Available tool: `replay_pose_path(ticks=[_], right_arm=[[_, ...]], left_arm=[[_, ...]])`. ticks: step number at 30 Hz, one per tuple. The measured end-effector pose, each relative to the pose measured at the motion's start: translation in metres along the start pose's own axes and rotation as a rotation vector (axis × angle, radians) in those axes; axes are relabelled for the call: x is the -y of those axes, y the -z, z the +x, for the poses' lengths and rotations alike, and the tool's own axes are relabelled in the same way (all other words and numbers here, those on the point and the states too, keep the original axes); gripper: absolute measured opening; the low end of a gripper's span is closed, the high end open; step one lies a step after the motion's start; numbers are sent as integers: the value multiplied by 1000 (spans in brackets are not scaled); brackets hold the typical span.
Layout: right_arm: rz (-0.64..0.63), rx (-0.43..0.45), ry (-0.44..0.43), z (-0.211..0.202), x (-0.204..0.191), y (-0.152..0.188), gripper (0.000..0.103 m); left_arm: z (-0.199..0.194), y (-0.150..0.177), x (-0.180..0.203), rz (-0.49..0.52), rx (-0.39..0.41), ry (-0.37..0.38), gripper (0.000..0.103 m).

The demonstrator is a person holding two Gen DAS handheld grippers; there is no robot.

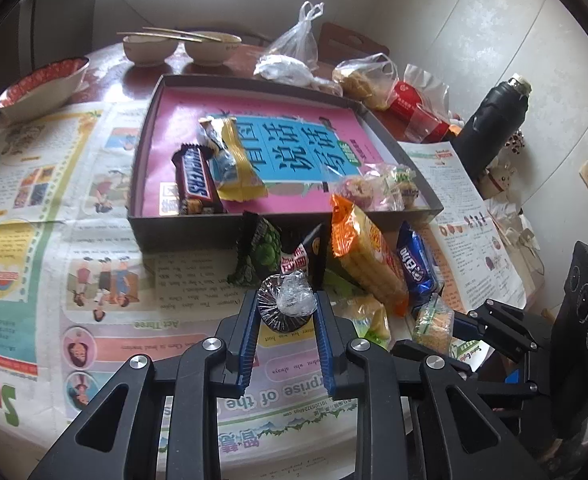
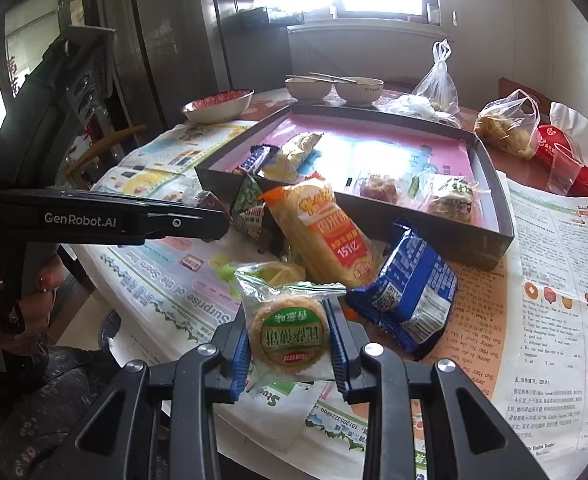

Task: Organize snacks
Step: 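Lift and carry the chocolate over the box with left tool while right tool carries cake pack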

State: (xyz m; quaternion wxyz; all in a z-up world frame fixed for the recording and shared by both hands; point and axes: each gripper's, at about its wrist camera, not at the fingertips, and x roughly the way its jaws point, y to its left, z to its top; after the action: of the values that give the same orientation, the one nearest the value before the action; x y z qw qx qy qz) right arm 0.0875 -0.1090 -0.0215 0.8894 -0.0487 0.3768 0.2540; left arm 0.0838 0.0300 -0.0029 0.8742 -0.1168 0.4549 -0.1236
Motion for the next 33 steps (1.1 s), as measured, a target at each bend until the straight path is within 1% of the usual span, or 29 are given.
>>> replay_pose_path(ticks=[19,33], right_arm=[[72,75,-2,-20,22,-25,34],[104,121,6,-29,34,-42,34]], left_arm=[[-25,-5,7,11,71,-5,27],[-31,-13,13,16,92,2,27]])
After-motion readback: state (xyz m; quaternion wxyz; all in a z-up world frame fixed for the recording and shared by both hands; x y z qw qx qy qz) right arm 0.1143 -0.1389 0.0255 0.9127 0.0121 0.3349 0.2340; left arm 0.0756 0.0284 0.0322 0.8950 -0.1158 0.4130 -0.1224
